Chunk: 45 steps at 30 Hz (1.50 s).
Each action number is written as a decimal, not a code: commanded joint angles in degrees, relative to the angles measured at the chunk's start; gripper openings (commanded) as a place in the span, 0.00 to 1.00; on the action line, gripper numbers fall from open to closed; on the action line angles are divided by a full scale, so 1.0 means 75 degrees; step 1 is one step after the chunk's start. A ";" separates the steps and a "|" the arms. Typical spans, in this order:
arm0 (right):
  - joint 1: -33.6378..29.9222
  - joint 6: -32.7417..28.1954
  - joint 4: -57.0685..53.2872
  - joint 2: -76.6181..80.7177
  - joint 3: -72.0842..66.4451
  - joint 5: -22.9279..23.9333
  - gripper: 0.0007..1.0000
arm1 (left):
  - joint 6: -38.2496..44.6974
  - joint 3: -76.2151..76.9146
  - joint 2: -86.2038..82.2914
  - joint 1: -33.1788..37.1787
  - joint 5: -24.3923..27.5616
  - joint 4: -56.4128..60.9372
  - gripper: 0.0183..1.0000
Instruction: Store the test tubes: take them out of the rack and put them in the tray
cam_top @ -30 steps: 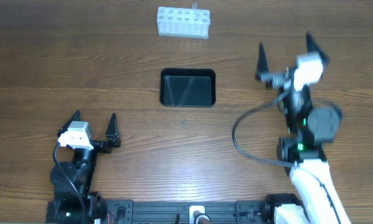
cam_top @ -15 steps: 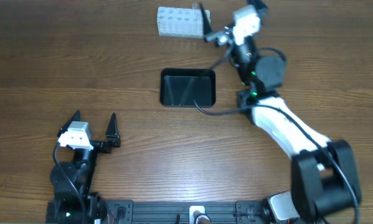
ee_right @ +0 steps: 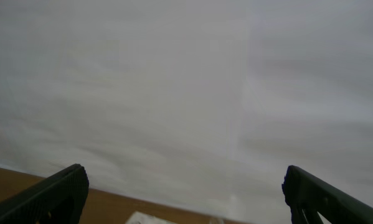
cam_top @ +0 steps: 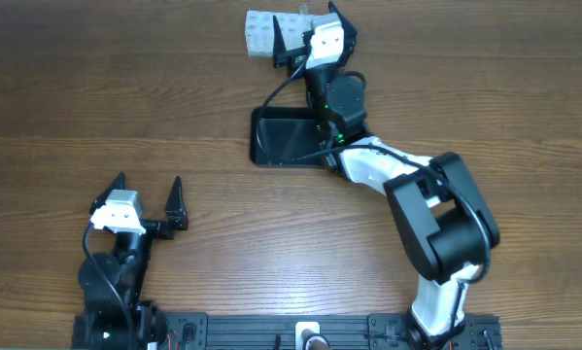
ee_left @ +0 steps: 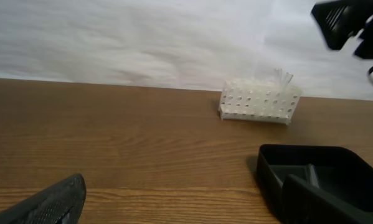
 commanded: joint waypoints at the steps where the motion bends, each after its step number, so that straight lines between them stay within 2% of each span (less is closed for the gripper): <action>1: 0.0134 0.0137 0.0079 0.0574 0.0376 0.1673 0.99 | 0.0085 -0.0032 -0.0047 0.0038 0.0044 -0.0012 1.00; 8: 0.0195 0.0061 0.0061 0.1521 0.1043 0.2436 0.99 | 0.0085 -0.0032 -0.0047 0.0038 0.0047 -0.0012 1.00; 19: 0.0242 0.0184 -0.1195 0.2699 0.2911 0.2766 0.99 | 0.0085 -0.0032 -0.0047 0.0038 0.0044 -0.0012 1.00; 34: 0.0221 0.1198 -0.2305 0.3075 0.3529 0.2684 0.99 | 0.0085 -0.0032 -0.0047 0.0038 0.0047 -0.0012 1.00; 45: 0.0207 0.1399 -0.2847 0.3261 0.3958 0.2684 0.96 | 0.0085 -0.0032 -0.0047 0.0038 0.0044 -0.0012 1.00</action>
